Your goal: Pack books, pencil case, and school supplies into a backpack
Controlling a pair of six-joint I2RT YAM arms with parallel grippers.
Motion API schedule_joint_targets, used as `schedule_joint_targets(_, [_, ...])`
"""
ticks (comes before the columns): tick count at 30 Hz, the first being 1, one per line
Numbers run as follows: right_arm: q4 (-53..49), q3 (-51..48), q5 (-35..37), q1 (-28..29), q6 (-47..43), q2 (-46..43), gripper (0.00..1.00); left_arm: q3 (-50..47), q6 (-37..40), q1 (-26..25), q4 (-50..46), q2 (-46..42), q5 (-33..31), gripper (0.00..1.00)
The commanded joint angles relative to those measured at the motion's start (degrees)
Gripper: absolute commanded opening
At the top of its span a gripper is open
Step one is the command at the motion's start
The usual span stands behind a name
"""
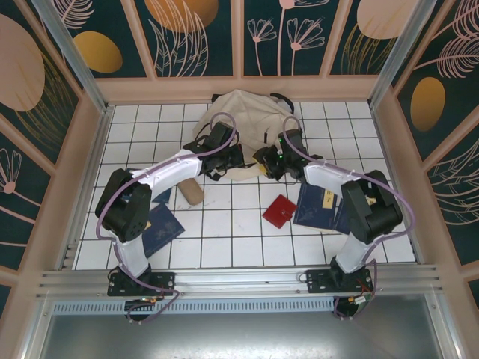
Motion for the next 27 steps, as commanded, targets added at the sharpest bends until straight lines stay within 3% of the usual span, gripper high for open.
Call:
schedule_joint_targets(1, [1.6,1.9,-0.6,0.5,1.4,2.1,0.40,-0.5,1.5,0.3,1.1,-2.0,0.0,0.00])
schedule_joint_targets(11, [2.9,-1.4,-2.9,0.8,4.7,3.4,0.44,0.8,1.1,0.4,0.7,-1.0,0.3,0.00])
schedule_joint_targets(20, [1.6,-6.0,4.4,0.1,3.6,-4.9,0.51,1.0,1.2,0.4,0.3,-0.3,0.0,0.00])
schedule_joint_targets(27, [7.0,-6.6,-0.8,0.2,5.6,-0.4,0.50,0.9,1.2,0.4,0.3,-0.6,0.2,0.00])
